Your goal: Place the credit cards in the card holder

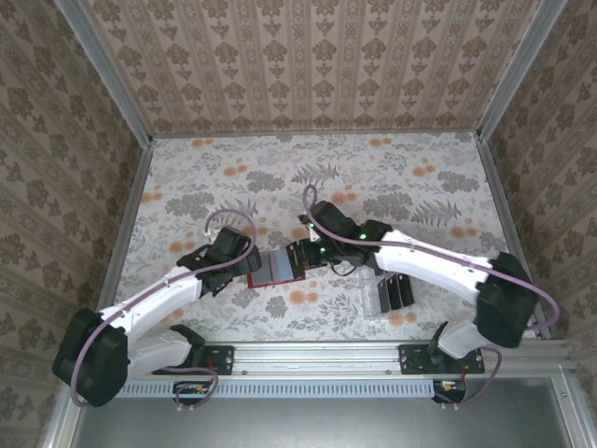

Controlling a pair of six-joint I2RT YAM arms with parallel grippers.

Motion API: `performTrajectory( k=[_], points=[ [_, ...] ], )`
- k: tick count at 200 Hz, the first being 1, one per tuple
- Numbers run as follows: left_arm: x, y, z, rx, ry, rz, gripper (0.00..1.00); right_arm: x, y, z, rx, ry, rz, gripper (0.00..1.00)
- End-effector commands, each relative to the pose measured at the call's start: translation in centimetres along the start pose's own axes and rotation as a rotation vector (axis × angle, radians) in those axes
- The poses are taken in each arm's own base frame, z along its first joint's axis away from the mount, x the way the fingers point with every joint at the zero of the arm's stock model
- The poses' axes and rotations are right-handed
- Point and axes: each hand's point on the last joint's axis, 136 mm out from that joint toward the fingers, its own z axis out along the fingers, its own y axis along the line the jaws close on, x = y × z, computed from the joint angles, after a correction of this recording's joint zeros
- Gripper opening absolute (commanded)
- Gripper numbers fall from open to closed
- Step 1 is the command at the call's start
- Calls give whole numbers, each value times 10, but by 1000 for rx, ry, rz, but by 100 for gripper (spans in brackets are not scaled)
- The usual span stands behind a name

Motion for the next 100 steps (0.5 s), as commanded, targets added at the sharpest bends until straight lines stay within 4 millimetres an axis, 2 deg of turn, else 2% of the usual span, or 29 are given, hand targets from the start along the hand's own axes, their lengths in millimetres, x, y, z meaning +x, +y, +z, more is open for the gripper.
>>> performTrajectory(
  k=[1, 46, 100],
  points=[
    [-1, 12, -2, -65, 14, -20, 100, -23, 34, 21, -171, -24, -55, 0],
    [3, 10, 1, -57, 34, -9, 100, -27, 23, 60, -198, 19, -17, 0],
    [11, 6, 8, -42, 76, 22, 100, -19, -15, 85, -169, 41, 56, 0]
  ],
)
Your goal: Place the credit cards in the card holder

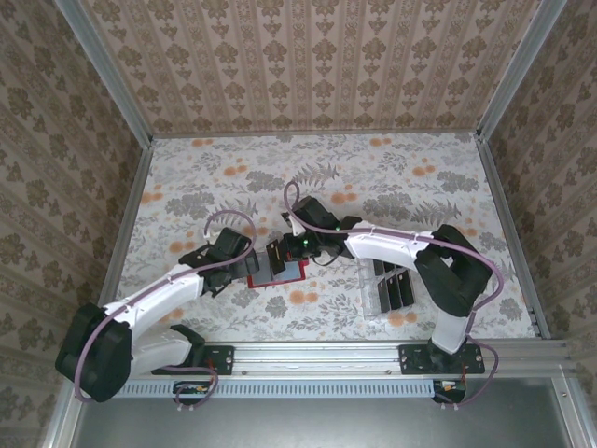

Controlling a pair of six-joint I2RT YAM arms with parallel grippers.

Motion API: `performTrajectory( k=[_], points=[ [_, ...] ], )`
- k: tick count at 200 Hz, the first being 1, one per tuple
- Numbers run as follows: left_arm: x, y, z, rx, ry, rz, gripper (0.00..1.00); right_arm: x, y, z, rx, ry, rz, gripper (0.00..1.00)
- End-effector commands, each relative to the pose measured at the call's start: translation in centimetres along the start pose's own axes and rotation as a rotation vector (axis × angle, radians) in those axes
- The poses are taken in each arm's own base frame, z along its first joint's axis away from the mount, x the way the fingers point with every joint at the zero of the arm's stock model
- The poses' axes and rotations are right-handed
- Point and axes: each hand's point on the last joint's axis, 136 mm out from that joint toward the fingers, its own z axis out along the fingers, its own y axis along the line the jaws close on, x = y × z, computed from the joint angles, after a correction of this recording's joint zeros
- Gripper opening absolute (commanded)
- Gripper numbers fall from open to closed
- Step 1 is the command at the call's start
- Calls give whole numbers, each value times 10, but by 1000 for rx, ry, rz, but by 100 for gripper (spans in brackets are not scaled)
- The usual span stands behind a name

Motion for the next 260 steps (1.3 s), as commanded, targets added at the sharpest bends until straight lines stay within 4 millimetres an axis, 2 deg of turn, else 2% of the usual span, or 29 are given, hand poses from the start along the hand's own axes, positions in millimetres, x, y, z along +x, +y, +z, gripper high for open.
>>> performTrajectory(
  k=[1, 55, 99, 126, 204, 260],
  points=[
    [1, -5, 2, 7, 27, 22, 100, -1, -11, 7, -27, -4, 19, 0],
    [10, -12, 10, 11, 64, 48, 100, 11, -43, 21, 9, 25, 76, 0],
    [12, -15, 11, 23, 64, 59, 100, 18, -56, 23, 35, 34, 101, 0],
    [15, -16, 13, 27, 70, 63, 100, 16, -53, 19, 29, 26, 102, 0],
    [30, -6, 21, -18, 101, 55, 100, -8, -18, -5, -96, -86, 99, 0],
    [34, 4, 23, -81, 114, 60, 100, -12, -26, 6, -163, -181, 155, 0]
  ],
)
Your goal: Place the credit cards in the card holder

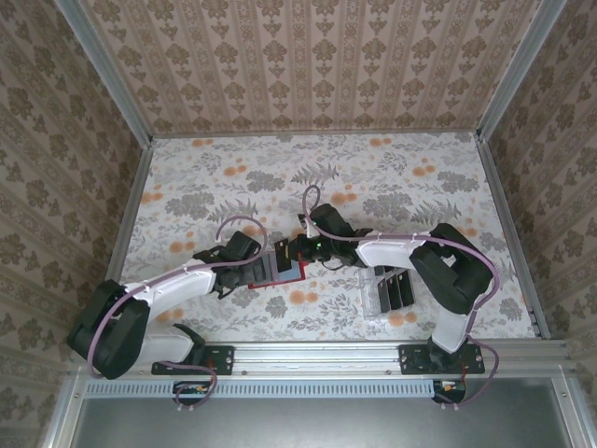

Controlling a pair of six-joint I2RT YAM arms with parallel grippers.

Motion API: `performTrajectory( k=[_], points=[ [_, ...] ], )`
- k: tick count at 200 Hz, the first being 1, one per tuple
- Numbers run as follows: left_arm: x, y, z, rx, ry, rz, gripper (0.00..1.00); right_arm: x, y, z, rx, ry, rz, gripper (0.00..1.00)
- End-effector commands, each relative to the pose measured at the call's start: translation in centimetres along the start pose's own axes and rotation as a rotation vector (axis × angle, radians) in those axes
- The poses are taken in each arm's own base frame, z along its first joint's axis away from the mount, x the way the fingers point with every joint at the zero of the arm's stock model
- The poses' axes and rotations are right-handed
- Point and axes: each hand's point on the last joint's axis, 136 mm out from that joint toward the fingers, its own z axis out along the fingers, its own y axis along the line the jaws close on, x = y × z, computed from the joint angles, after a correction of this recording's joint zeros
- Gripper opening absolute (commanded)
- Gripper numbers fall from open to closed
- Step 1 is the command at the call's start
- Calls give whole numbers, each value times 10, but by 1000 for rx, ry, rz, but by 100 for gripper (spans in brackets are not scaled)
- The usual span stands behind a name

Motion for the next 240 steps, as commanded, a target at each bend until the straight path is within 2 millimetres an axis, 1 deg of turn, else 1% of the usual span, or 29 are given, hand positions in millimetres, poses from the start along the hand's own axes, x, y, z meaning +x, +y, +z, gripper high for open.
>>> performTrajectory(
  k=[1, 18, 48, 107, 168, 240],
  points=[
    [7, 12, 2, -63, 16, -2, 100, -13, 7, 2, -73, -77, 24, 0],
    [8, 15, 2, -79, 19, -6, 100, -12, 2, 5, -85, -96, 37, 0],
    [10, 17, 2, -90, 22, -8, 100, -12, -1, 8, -99, -115, 45, 0],
    [10, 15, 3, -90, 23, -4, 100, -10, -7, 16, -109, -120, 65, 0],
    [12, 16, 3, -92, 26, 0, 100, -8, -9, 22, -124, -118, 81, 0],
    [12, 15, 3, -89, 23, -2, 100, 0, -13, 29, -125, -98, 94, 0]
  ],
)
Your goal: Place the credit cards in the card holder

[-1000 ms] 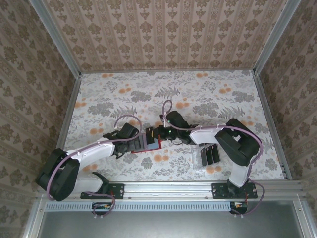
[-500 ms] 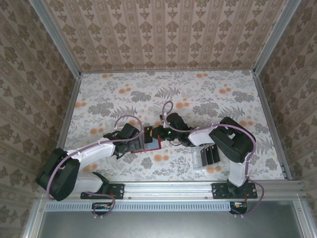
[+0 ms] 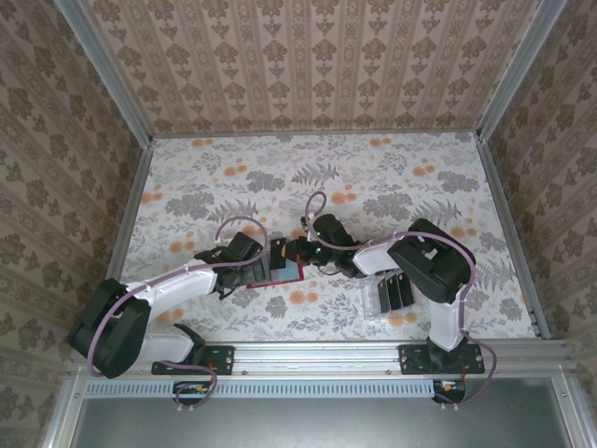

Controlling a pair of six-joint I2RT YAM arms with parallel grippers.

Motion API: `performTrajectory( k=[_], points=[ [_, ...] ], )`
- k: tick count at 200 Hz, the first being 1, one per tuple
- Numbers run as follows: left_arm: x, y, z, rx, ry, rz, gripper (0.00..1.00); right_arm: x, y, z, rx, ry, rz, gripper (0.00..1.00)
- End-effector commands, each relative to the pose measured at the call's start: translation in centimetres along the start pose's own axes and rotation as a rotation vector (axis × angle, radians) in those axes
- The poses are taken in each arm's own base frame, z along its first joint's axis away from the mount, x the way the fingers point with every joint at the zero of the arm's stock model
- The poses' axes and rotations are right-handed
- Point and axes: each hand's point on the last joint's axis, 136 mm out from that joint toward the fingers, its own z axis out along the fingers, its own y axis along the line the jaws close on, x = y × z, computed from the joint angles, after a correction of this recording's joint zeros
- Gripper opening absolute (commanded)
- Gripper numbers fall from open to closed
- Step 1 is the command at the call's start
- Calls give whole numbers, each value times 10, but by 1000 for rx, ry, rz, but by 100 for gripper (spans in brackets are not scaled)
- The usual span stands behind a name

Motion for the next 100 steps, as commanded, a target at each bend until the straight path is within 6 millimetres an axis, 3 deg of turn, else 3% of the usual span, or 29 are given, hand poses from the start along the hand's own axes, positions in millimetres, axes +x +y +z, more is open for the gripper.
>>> performTrajectory(
  k=[1, 100],
  points=[
    [12, 13, 4, -62, 39, 9, 100, 6, -4, 4, -5, 4, 7, 0],
    [13, 13, 5, -64, 41, 11, 100, 26, -7, 2, -23, 48, 7, 0]
  ],
)
